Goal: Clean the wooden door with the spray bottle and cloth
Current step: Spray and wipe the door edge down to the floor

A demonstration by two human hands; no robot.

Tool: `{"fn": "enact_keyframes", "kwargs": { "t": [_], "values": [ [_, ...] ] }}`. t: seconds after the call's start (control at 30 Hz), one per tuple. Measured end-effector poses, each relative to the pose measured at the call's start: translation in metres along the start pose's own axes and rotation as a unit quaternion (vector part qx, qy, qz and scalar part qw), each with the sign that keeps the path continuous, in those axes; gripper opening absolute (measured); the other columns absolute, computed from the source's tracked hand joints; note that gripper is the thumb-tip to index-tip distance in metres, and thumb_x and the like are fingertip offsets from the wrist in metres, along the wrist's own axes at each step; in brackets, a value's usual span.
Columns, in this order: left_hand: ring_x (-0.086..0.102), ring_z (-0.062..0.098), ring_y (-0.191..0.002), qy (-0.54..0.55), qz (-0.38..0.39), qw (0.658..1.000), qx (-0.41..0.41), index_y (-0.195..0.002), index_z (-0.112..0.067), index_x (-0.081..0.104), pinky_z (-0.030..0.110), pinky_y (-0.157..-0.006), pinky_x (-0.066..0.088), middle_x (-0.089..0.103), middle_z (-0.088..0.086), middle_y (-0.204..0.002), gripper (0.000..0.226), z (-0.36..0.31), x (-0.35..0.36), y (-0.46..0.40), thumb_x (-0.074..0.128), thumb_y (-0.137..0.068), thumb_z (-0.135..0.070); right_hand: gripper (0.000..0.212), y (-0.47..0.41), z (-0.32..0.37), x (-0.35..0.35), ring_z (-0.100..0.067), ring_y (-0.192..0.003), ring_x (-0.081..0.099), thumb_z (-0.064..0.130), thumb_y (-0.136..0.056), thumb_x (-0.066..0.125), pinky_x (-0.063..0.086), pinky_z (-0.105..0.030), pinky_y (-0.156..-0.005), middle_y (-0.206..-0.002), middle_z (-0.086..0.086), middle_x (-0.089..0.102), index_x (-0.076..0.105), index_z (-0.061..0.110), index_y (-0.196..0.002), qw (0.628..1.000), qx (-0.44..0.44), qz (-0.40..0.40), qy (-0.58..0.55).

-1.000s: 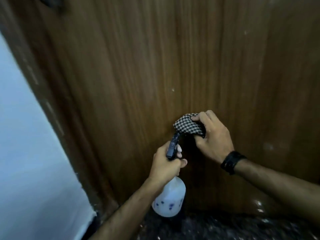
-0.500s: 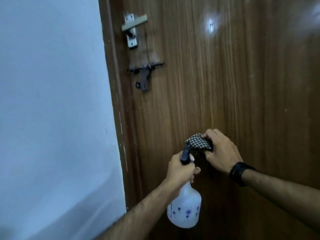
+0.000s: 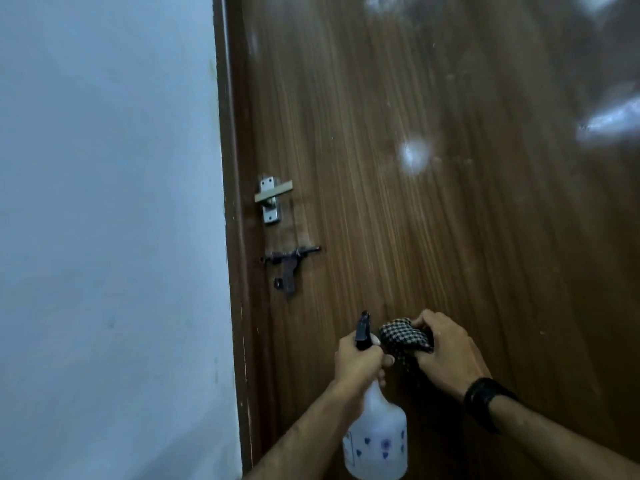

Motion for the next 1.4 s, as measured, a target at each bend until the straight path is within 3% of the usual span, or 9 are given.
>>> {"fn": "enact_keyframes", "kwargs": {
  "t": [0.3,0.43,0.5,0.63,0.73,0.83,0.93,1.23,1.4],
  "values": [
    [0.051,0.011,-0.049,0.054,-0.01,0.998,0.013,-0.091,-0.013,0.059,0.026,-0.05,0.046,0.06,-0.007,-0.047,0.014,-0.058,0.052,-0.008,0.055,-0.095,0.0,0.036,-0.003,-0.024,-0.064,-0.004,-0.09,0.057,0.01,-0.081,0.072,0.056,-0.033,-0.074,-0.102,0.014,0.055,0.05,0.032,-0.1,0.998,0.03,-0.056,-0.023],
    [0.051,0.007,-0.048,0.094,-0.003,0.995,0.025,-0.095,-0.013,0.058,0.026,-0.049,0.046,0.06,-0.008,-0.048,0.012,-0.067,0.047,-0.005,0.058,-0.096,-0.001,0.037,-0.001,-0.029,-0.083,-0.003,-0.088,0.058,0.011,-0.083,0.074,0.054,-0.027,-0.068,-0.102,0.014,0.054,0.049,0.034,-0.098,0.995,0.026,-0.096,-0.02],
    [0.053,0.006,-0.049,0.122,-0.026,0.992,0.019,-0.096,-0.013,0.059,0.025,-0.05,0.048,0.064,-0.007,-0.053,0.01,-0.072,0.031,-0.008,0.061,-0.095,-0.003,0.035,-0.005,-0.025,-0.089,-0.004,-0.089,0.059,0.014,-0.083,0.077,0.057,-0.031,-0.071,-0.102,0.014,0.055,0.052,0.033,-0.099,0.994,0.021,-0.105,-0.034],
    [0.055,0.008,-0.055,0.157,-0.087,0.983,0.04,-0.107,-0.012,0.061,0.026,-0.054,0.051,0.068,-0.006,-0.065,0.016,-0.092,-0.011,-0.014,0.064,-0.093,-0.004,0.033,-0.019,0.009,-0.093,-0.008,-0.093,0.059,0.014,-0.082,0.079,0.056,-0.033,-0.077,-0.105,0.009,0.057,0.056,0.026,-0.102,0.987,-0.007,-0.148,-0.063],
    [0.054,0.01,-0.058,0.152,-0.133,0.978,0.061,-0.099,-0.012,0.063,0.028,-0.057,0.05,0.071,0.0,-0.079,0.012,-0.109,-0.038,-0.023,0.062,-0.092,-0.002,0.028,-0.035,0.052,-0.084,-0.01,-0.09,0.058,0.015,-0.081,0.079,0.052,-0.031,-0.076,-0.101,0.005,0.06,0.059,0.022,-0.099,0.979,-0.055,-0.18,-0.078],
    [0.051,0.011,-0.049,0.156,-0.171,0.971,0.064,-0.08,-0.011,0.067,0.029,-0.052,0.047,0.068,-0.001,-0.062,0.012,-0.115,-0.063,-0.033,0.063,-0.087,-0.001,0.028,-0.062,0.092,-0.063,-0.01,-0.09,0.056,0.017,-0.08,0.081,0.049,-0.028,-0.077,-0.103,0.003,0.057,0.061,0.019,-0.1,0.982,-0.09,-0.156,-0.05],
    [0.051,0.011,-0.045,0.168,-0.166,0.97,0.056,-0.072,-0.01,0.071,0.029,-0.054,0.047,0.061,-0.002,-0.051,0.014,-0.109,-0.081,-0.046,0.066,-0.083,-0.002,0.027,-0.096,0.122,-0.054,-0.01,-0.091,0.053,0.021,-0.08,0.082,0.049,-0.03,-0.08,-0.105,0.002,0.054,0.063,0.016,-0.099,0.982,-0.091,-0.165,-0.033],
    [0.052,0.009,-0.046,0.176,-0.148,0.972,0.043,-0.087,-0.006,0.072,0.027,-0.054,0.048,0.064,0.003,-0.06,0.009,-0.107,-0.092,-0.078,0.074,-0.079,-0.001,0.035,-0.152,0.147,-0.039,-0.016,-0.091,0.059,0.013,-0.08,0.078,0.054,-0.035,-0.073,-0.104,0.003,0.056,0.055,0.022,-0.104,0.97,-0.127,-0.201,0.056],
    [0.047,0.008,-0.041,0.223,-0.128,0.965,0.053,-0.079,-0.007,0.067,0.025,-0.047,0.044,0.06,0.003,-0.06,0.011,-0.11,-0.104,-0.089,0.071,-0.079,0.003,0.026,-0.18,0.163,-0.045,-0.016,-0.089,0.056,0.013,-0.081,0.078,0.042,-0.028,-0.07,-0.104,0.0,0.057,0.062,0.016,-0.101,0.954,-0.189,-0.2,0.117]
  ]
}}
Point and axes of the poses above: each hand's wrist, its own y-axis away from the middle knuckle, its own x-axis out of the palm, z = x × y, the point moved 8 cm from there along -y, towards the middle knuckle
